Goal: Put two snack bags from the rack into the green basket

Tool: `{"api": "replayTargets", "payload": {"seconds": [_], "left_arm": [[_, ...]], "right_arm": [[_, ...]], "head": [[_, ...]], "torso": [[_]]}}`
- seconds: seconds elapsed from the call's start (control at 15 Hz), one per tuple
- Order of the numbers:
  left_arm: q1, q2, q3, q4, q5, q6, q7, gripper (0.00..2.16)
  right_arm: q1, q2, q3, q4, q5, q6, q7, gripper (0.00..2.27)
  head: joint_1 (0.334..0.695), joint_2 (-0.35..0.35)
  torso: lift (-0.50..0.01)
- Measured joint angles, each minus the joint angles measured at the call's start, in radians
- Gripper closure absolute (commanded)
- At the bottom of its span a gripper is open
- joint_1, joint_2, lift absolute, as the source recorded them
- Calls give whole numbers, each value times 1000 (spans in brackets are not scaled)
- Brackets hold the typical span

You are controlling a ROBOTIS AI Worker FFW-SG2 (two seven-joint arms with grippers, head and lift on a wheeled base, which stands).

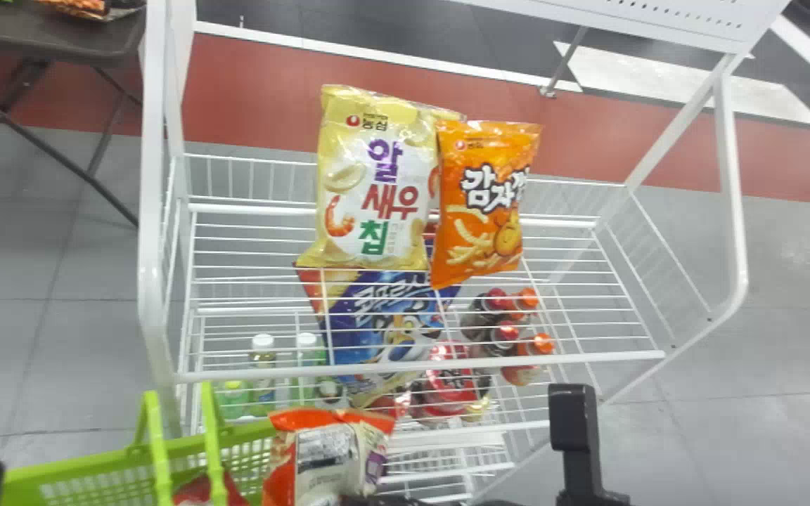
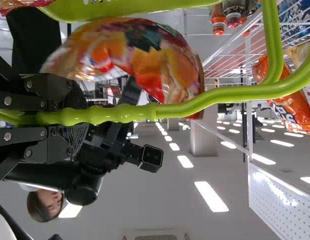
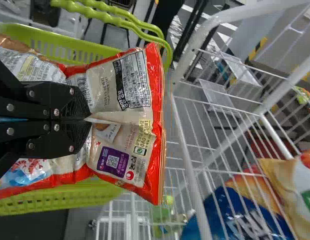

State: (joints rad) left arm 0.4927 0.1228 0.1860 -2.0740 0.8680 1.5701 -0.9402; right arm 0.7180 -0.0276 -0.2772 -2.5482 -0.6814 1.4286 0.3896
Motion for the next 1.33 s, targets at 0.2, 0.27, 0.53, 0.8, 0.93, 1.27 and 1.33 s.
{"api": "replayTargets", "payload": {"seconds": [0.2,0.27,0.53,0.8,0.93,1.27,1.33], "left_arm": [[0,0,-1,1,-1,0,-2,1369],[0,0,0,0,-1,0,-2,1369],[4,0,0,-9,-1,0,-3,1369],[7,1,0,-22,-1,0,-4,1369],[6,2,0,-24,-1,0,-4,1369],[4,3,0,-16,-1,0,-10,1369],[4,2,0,-13,-1,0,-11,1369]], "right_arm": [[-6,0,61,82,-15,-21,-1,2243],[-10,0,79,102,1,-43,-5,2243],[-66,-4,185,206,176,-134,-36,2243],[-133,-15,293,300,296,-138,-66,802],[-150,-21,313,320,309,-93,-66,-2],[-54,-43,289,180,321,-330,-65,60],[-29,-44,276,155,321,-421,-60,60]], "head": [[695,-152],[695,-141],[695,-139],[695,-98],[695,-85],[695,-116],[695,-132]], "torso": [[-5],[-5],[-5],[-5],[-5],[-5],[-5]]}}
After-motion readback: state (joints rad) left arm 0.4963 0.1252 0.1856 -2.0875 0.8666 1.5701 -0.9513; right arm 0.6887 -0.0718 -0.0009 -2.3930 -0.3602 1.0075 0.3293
